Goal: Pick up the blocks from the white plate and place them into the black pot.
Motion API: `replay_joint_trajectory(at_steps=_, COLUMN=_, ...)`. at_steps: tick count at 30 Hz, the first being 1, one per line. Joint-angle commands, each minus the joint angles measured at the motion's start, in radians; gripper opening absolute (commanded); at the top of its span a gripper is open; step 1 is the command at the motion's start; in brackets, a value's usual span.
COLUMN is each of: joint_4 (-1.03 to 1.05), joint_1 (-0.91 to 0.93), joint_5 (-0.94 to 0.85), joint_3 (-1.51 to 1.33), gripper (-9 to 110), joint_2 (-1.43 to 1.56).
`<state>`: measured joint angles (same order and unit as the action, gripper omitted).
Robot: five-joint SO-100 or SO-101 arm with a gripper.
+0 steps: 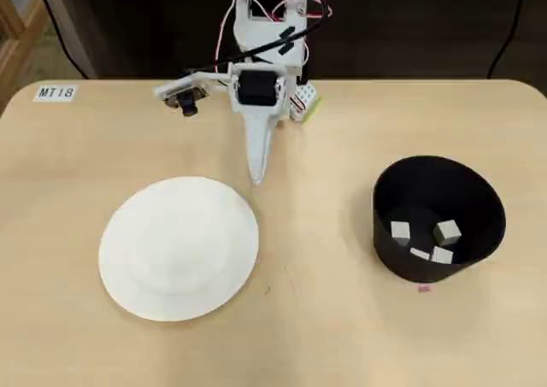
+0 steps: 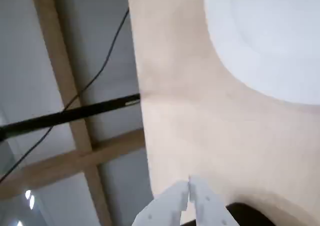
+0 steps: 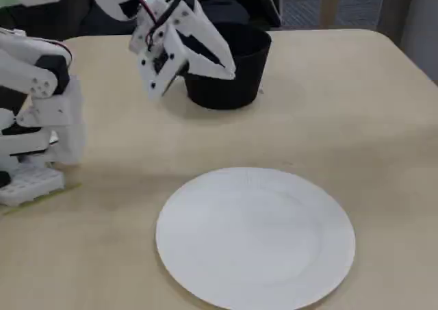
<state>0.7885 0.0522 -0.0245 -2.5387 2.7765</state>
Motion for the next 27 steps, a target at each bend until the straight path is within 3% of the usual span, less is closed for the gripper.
replay_joint_trajectory(at_steps=1, joint_4=0.029, joint_1=0.005, joint_5=0.009, joint_3=-0.104, gripper=-2, joint_2=0.160)
replay_joint_trajectory(at_steps=10, joint_4=0.158, joint_1=0.003, joint_5=0.014, joint_3=-0.325, gripper=-2, joint_2=0.477)
replay_joint_trajectory(at_steps=27, joint_4=0.170, joint_1=-0.018, joint_5=-0.011, joint_3=-0.471, gripper=-2, joint_2=0.477)
